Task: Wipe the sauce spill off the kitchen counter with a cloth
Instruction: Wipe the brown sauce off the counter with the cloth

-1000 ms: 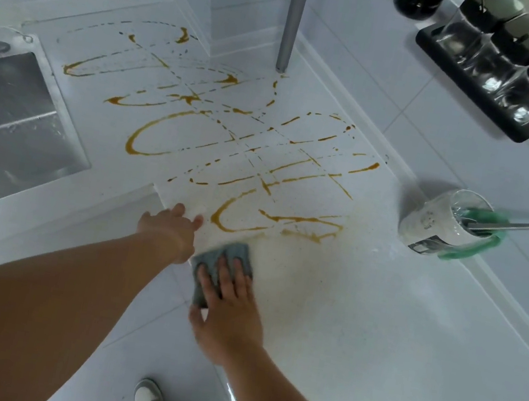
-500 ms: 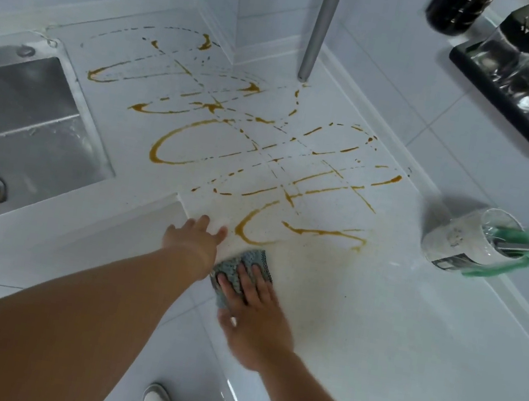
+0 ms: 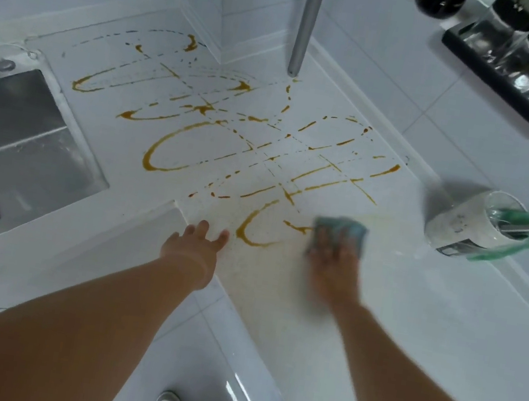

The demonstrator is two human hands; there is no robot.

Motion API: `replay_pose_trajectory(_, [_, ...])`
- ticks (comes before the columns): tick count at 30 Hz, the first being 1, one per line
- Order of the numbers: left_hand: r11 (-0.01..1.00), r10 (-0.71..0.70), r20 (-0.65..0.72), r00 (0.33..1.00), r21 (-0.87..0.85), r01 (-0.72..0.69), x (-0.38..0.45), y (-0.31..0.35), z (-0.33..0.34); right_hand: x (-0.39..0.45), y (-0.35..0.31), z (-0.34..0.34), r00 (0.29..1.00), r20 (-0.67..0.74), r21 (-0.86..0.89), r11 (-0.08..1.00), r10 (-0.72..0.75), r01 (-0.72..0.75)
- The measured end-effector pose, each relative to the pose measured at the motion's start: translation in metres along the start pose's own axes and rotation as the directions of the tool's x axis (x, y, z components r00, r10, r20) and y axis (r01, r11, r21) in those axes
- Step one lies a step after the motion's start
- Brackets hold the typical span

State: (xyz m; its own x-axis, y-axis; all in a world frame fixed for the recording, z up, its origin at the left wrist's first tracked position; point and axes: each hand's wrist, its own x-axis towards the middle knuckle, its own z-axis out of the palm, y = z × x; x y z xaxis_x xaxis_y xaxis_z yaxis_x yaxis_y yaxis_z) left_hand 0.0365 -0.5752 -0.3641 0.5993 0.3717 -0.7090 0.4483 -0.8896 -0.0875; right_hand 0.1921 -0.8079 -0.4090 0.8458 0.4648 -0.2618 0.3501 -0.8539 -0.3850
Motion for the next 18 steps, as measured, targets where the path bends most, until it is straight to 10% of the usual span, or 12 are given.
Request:
replay_pose_trajectory(3, [0.999, -0.003, 0.004, 1.000, 0.047, 0.003, -0.004, 0.005, -0.009, -0.076, -0.043, 0.039, 0.935, 0.085, -0.144, 0.925, -0.344, 0.353])
replay_pose_trajectory(8, [0.998, -0.059, 0.025, 0.998, 0.039, 0.058, -0.013, 0.019, -0.026, -0.146, -0.045, 0.059, 0.812, 0.304, -0.066, 0.839, -0.499, 0.540])
replay_pose_trajectory(11, [0.988, -0.120, -0.090, 0.989, -0.109, 0.110, -0.026, 0.038, -0.027, -0.146, -0.029, 0.026, 0.867, 0.246, 0.139, 0.901, -0.434, 0.411])
replay_pose_trajectory(13, [0.960, -0.124, -0.146, 0.981, -0.268, 0.082, -0.037, 0.051, -0.020, -0.138, -0.016, -0.004, 0.959, 0.222, 0.431, 0.900, -0.175, 0.064])
replay_pose_trajectory(15, [0.915, -0.103, -0.150, 0.983, -0.401, 0.034, -0.046, 0.066, -0.014, -0.130, 0.001, -0.040, 0.921, 0.389, 0.836, 0.419, 0.003, -0.355])
replay_pose_trajectory(18, [0.872, -0.060, -0.115, 0.991, -0.490, -0.004, -0.062, 0.094, -0.015, -0.129, 0.040, -0.084, 0.875, 0.482, 0.866, -0.133, -0.030, -0.482])
